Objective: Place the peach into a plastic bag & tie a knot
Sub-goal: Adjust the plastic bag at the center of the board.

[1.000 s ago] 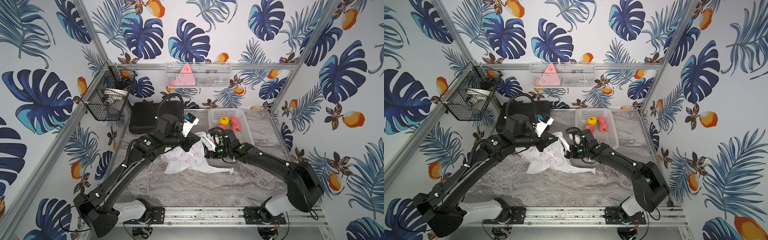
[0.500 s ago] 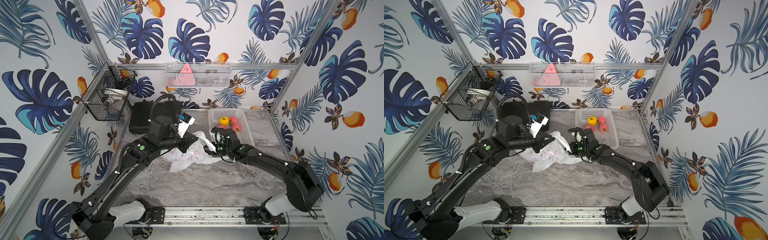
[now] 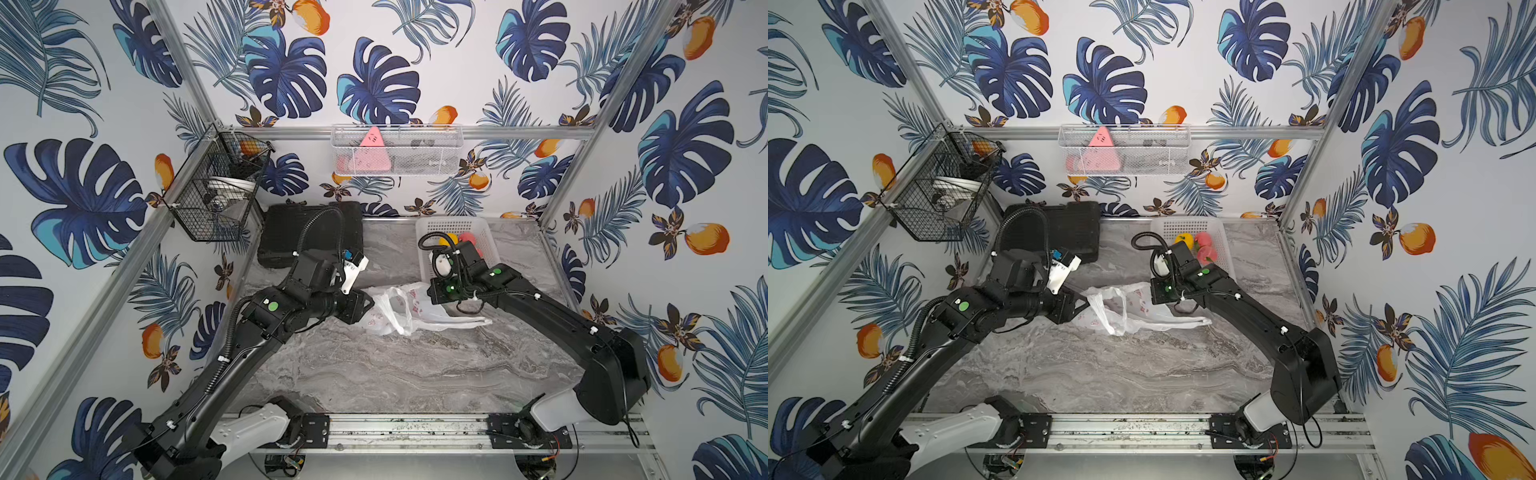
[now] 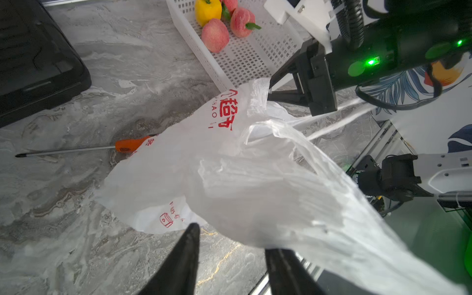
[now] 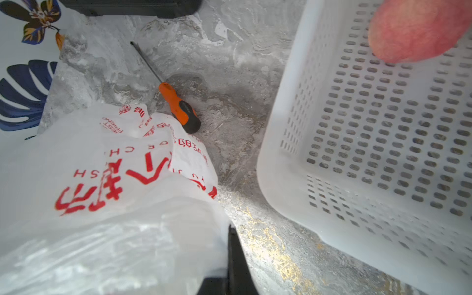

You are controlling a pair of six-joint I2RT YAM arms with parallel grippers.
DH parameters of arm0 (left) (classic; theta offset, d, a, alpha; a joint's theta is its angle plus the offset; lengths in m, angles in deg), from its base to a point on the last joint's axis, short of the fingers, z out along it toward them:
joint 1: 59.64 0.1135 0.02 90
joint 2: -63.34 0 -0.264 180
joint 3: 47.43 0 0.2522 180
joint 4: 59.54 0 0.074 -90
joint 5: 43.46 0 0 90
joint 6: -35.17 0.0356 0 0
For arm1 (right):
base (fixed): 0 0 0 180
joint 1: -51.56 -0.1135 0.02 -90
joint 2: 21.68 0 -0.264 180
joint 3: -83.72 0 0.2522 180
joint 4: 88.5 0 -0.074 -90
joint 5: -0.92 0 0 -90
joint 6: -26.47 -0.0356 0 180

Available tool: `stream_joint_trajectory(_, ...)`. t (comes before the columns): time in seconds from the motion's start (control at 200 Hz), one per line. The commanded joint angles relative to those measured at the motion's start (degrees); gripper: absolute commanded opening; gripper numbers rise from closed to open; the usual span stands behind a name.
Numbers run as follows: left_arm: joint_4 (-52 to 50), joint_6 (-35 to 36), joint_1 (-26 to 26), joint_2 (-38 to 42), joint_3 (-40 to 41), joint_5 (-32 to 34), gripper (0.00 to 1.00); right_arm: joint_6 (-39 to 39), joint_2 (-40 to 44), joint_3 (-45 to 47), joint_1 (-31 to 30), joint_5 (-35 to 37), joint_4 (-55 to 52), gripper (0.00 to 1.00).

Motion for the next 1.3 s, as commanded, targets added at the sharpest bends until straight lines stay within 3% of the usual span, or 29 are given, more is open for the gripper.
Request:
stream_joint_trajectory(0.0,-1.5,5.0,-0.3,0.1,-2.7,-2.5,0.65,1.8,-1.1,-3.1,-0.8,-3.1,-5.6,0.02)
stream_joint_trajectory(0.08,-1.6,9.8,-2.6,0.5,-4.1,-0.4,0.78,1.8,-1.5,-4.9,-0.8,-4.6,-7.1,0.02)
stream_joint_trajectory(0.17,-1.7,15.7,-6.9,1.0,-4.8,6.2,0.83,2.0,-1.6,-6.1,-0.8,-6.2,-8.2,0.03)
stream_joint_trajectory(0.255,-2.5,19.9,-10.0,0.2,-6.5,9.5,0.85,2.2,-1.8,-6.7,-0.8,-7.0,-8.7,0.03)
stream_joint_trajectory(0.4,-2.4,23.4,-13.9,-3.9,-10.1,9.6,0.87,2.7,-2.4,-7.1,-0.8,-7.2,-9.2,0.03)
stream_joint_trajectory(0.585,0.6,25.4,-18.7,-10.5,-14.2,12.5,0.82,2.8,-2.5,-7.2,-0.8,-8.0,-8.9,0.03)
stream_joint_trajectory(0.696,2.9,24.3,-18.8,-14.0,-17.8,16.2,0.67,2.5,-2.9,-6.6,-0.6,-8.1,-8.3,0.03)
stream_joint_trajectory(0.831,4.0,18.1,-18.3,-14.3,-20.1,22.5,0.15,0.4,-4.3,-4.6,1.7,-8.9,-6.1,0.05)
stream_joint_trajectory(0.891,3.9,14.5,-16.7,-12.6,-19.4,23.6,0.0,-0.7,-5.3,-4.1,3.6,-10.1,-5.0,0.07)
stream_joint_trajectory(1.031,-3.1,4.5,-8.8,-12.0,-19.3,14.6,0.0,-2.3,-8.3,-5.3,5.6,-12.5,-3.2,0.16)
stream_joint_trajectory(1.111,-5.6,1.2,-7.4,-12.2,-18.4,9.8,0.0,-2.8,-9.8,-7.1,5.8,-15.2,-3.2,0.22)
stream_joint_trajectory(1.201,-4.3,-1.8,-7.3,-11.9,-15.7,5.5,0.0,-4.4,-9.3,-7.9,5.9,-18.7,-1.4,0.37)
stream_joint_trajectory(1.296,-2.7,-4.5,-7.2,-12.6,-14.7,5.6,0.0,-8.3,-6.9,-7.7,8.2,-25.2,1.9,0.54)
